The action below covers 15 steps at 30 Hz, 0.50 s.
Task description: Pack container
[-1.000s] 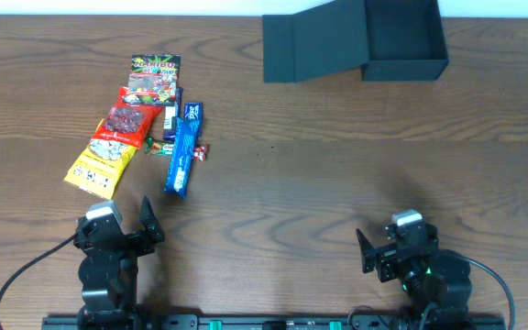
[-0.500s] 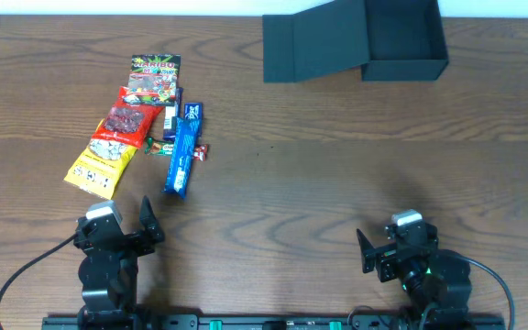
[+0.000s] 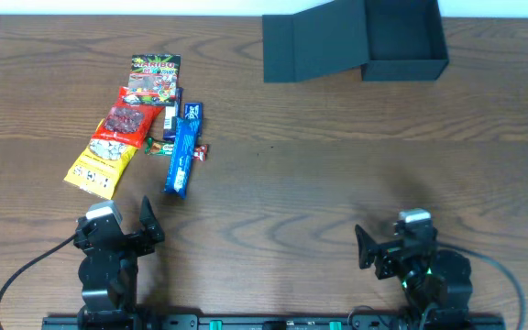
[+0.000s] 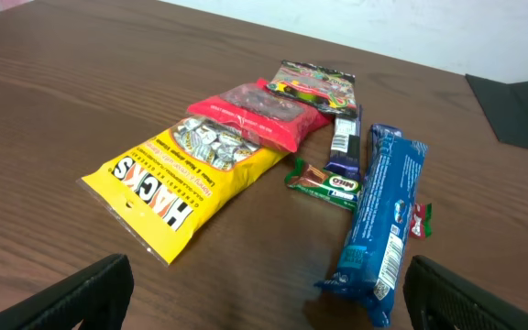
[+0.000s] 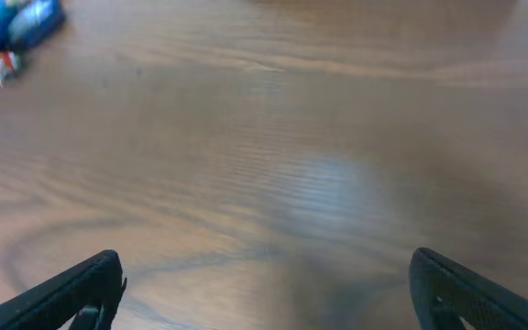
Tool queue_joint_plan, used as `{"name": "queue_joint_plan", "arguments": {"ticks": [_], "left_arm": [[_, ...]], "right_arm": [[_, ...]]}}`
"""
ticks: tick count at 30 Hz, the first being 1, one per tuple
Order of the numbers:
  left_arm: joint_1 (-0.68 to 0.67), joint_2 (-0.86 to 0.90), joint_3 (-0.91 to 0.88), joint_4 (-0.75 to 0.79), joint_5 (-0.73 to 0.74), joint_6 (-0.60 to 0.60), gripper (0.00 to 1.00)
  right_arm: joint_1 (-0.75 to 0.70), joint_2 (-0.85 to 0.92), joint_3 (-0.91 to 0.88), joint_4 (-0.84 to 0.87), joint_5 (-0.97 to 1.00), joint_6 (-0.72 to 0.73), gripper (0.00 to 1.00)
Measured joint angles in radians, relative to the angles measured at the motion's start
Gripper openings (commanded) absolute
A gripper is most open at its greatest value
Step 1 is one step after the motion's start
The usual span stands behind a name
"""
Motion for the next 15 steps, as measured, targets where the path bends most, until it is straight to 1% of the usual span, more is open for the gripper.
{"name": "queue_joint_plan", "arguments": {"ticks": [6,8,10,11,15], "left_arm": [[0.000,0.000,0.000,0.000,0.000,0.000,0.95],[0.000,0.000,0.000,0.000,0.000,0.000,0.95],[0.000,0.000,0.000,0.000,0.000,0.000,0.95],[0.000,0.000,0.000,0.000,0.000,0.000,0.95],[0.000,0.000,0.000,0.000,0.000,0.000,0.95]], "right_arm": [[0.000,0.000,0.000,0.000,-0.087,0.517,0.99],[0.000,0.000,0.000,0.004,-0.098,0.615,0.99],[0.000,0.000,0.000,0.029,-0.110,0.689,0.99],[0.000,0.000,0.000,0.059,-0.119,0.702,0.99],[0.000,0.006,0.000,0.161,-0.156,0.696,0.99]]}}
